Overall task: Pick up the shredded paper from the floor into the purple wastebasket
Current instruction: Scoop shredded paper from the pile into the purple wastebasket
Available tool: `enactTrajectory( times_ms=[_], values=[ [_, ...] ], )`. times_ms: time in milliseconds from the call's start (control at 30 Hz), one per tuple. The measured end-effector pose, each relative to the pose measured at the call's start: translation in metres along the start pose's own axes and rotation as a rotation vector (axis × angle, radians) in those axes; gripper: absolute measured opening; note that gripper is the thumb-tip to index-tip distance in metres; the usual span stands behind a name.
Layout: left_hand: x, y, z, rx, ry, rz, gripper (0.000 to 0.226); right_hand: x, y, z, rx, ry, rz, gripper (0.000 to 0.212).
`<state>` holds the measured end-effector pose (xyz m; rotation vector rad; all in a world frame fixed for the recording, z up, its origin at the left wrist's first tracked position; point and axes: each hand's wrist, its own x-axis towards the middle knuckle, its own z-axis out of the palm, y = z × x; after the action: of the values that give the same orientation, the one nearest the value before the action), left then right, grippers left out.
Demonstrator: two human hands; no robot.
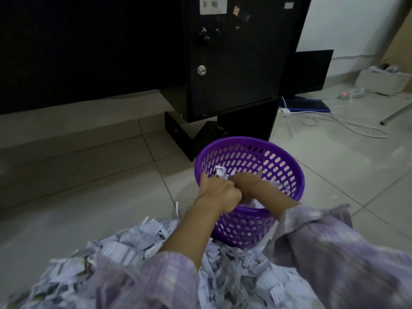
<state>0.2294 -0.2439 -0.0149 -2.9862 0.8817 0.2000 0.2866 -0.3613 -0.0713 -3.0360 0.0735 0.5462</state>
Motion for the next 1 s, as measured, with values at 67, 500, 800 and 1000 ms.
enactTrajectory(
  times_ms=[67, 500, 800, 1000],
  values=[
    [-0.001, -0.001, 0.000, -0.089, 0.043, -0.010, 0.033, -0.009, 0.001, -0.014, 0.117, -0.031, -0.024, 0.033],
    [-0.042, -0.026, -0.030, -0.355, 0.332, -0.110, 0.020, -0.131, 0.001, -0.073, 0.329, 0.307, -0.110, 0.031],
    [-0.161, -0.044, 0.019, -0.350, 0.205, -0.200, 0.023, -0.214, -0.051, -0.003, 0.574, 0.273, -0.071, 0.025],
    [-0.237, -0.052, 0.087, -0.369, -0.010, -0.252, 0.028, -0.249, -0.090, 0.091, 0.592, 0.078, -0.059, 0.020]
  ],
)
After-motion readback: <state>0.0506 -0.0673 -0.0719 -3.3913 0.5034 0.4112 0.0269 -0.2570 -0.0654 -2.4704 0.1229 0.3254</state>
